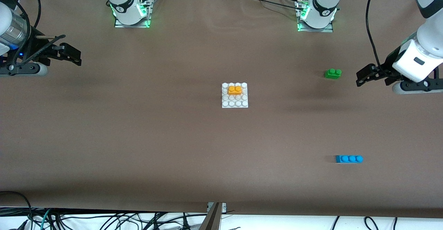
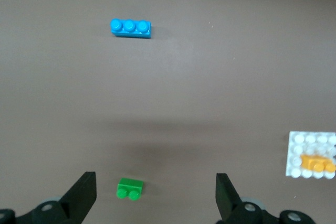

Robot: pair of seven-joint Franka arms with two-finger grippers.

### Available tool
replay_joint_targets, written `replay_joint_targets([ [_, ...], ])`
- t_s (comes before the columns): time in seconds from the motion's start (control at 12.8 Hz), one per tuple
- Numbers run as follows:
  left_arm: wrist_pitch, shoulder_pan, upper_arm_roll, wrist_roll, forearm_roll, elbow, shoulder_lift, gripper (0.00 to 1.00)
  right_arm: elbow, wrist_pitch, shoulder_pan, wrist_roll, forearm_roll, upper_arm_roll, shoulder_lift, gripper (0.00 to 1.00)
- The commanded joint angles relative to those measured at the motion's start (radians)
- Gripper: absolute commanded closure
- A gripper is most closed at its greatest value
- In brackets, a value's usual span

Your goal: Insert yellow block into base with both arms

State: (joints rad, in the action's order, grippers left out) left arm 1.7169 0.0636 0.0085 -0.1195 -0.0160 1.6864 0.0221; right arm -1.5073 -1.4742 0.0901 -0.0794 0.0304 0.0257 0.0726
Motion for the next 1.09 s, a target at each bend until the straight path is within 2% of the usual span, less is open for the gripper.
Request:
replay_joint_targets([
  [0.0, 0.030, -0.018, 0.007, 0.061, -0.013, 0.058, -0.045, 0.00, 0.004, -0.003, -0.006, 0.003, 0.003, 0.007, -0.002, 0.00],
  [1.01, -0.025, -0.039, -0.016, 0.063, 0.019, 0.030, -0.037, 0.00, 0.004, -0.003, -0.006, -0.005, 0.003, 0.007, -0.001, 0.00],
])
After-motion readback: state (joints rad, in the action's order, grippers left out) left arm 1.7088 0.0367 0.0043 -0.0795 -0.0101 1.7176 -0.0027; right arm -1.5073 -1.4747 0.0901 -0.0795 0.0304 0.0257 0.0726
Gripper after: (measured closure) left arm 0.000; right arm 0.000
